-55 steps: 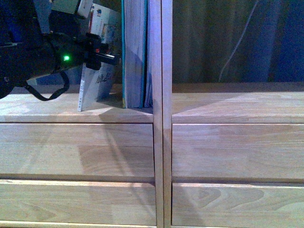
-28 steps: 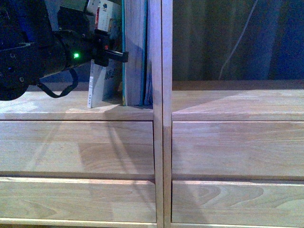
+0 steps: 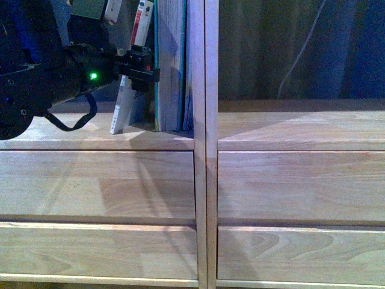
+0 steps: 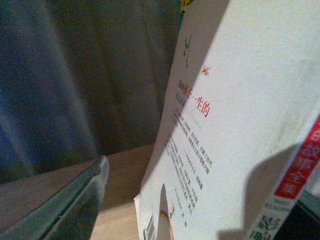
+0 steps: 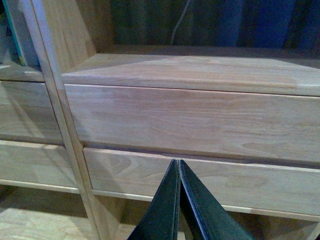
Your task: Organize books on shelf
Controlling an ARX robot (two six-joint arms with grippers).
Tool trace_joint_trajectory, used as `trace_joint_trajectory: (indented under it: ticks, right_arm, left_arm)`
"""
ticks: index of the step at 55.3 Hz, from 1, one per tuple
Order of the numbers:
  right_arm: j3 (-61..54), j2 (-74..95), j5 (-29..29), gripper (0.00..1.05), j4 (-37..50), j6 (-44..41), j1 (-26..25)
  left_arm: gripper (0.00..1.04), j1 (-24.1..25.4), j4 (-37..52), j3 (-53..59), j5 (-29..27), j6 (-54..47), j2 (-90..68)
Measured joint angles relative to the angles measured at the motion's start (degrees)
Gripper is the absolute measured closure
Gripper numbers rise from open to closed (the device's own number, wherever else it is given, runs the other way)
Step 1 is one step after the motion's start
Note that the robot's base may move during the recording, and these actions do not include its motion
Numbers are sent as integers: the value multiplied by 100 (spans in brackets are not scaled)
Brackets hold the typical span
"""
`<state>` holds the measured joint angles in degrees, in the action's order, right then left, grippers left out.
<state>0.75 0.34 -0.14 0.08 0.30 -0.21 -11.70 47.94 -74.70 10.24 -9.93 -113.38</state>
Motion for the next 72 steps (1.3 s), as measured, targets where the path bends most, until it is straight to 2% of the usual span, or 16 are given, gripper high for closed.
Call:
trace_joint_trajectory:
  ticks: [4, 29, 42, 48, 57, 60, 68, 72]
  right_arm:
    - [0, 0, 0, 102, 0, 0, 0]
    - [0, 0, 0, 102, 0, 0, 0]
    - [0, 0, 0, 102, 0, 0, 0]
    - [0, -2, 0, 102, 0, 0, 0]
    - [0, -2, 0, 102, 0, 0, 0]
    - [0, -2, 0, 102, 0, 0, 0]
    - [0, -2, -2, 77, 0, -11, 0]
    - [0, -2, 0, 61, 0, -11, 0]
  left_arm:
    - [6, 9, 35, 210, -57, 68, 192]
    - [7, 136, -37, 1438, 70, 485, 1309]
    - [7, 376, -7, 2551, 245, 695, 2500]
    - [7, 643, 22, 3333, 372, 761, 3528]
    - [7, 1097, -382, 4603, 973, 831, 5202]
    - [7, 1451, -831, 5200, 1421, 975, 6223]
    - [7, 2339, -1650, 6043, 2295, 1298, 8065]
    - [7, 2896, -2227, 6428, 2785, 1512, 9020]
